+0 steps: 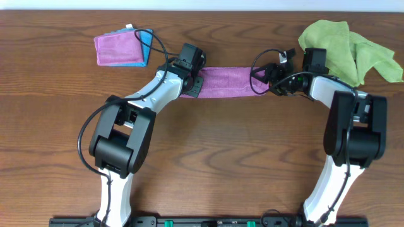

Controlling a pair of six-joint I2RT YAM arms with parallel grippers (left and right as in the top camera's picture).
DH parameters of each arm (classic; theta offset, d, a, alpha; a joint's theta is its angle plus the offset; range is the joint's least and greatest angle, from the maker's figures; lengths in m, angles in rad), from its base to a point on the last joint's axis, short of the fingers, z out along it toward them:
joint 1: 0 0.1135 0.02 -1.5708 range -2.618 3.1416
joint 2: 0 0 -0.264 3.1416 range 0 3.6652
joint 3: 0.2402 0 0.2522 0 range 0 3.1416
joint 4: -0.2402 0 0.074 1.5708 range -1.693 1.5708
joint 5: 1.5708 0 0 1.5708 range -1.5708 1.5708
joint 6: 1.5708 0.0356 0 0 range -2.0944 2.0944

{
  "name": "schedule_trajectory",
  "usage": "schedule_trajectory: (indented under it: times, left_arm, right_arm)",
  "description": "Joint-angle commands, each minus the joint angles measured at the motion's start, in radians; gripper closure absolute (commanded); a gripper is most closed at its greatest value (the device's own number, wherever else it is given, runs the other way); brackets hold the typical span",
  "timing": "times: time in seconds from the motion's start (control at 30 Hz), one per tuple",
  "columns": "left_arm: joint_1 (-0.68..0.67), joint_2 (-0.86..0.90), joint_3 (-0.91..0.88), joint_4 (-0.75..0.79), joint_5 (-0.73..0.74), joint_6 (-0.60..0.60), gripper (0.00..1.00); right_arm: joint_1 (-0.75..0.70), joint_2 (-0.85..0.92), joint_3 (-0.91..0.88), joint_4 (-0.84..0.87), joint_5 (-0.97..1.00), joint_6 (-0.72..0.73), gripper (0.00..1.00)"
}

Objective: Fold the cloth
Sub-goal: 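Carry the right end leftward over the strip toward the left gripper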

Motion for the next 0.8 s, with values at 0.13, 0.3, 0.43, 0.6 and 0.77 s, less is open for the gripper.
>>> schedule_trajectory:
  times: [0.13, 0.3, 0.43, 0.6, 0.77]
  left_arm:
    - [0.003, 0.009, 0.013, 0.0, 0.007, -0.008, 0.94]
    - [0.003, 0.009, 0.013, 0.0, 0.007, -0.007, 0.94]
    - [0.003, 0.009, 0.013, 0.0, 0.007, -0.008, 0.94]
    - [0.003, 0.009, 0.013, 0.0, 0.007, -0.008, 0.94]
    - [0.003, 0.009, 0.013, 0.0, 0.007, -0.008, 0.94]
  right_arm:
    - [0.002, 0.061, -0.024, -0.012, 0.133, 0.023, 0.71]
    - [0.002, 0.061, -0.001, -0.012, 0.131, 0.041, 0.99]
    - [0.006, 0.061, 0.04, -0.013, 0.09, 0.042, 0.99]
    - [0.026, 0.061, 0.114, -0.042, 0.045, 0.042, 0.99]
    - [0.058, 0.06, 0.192, -0.116, 0.045, 0.037, 0.99]
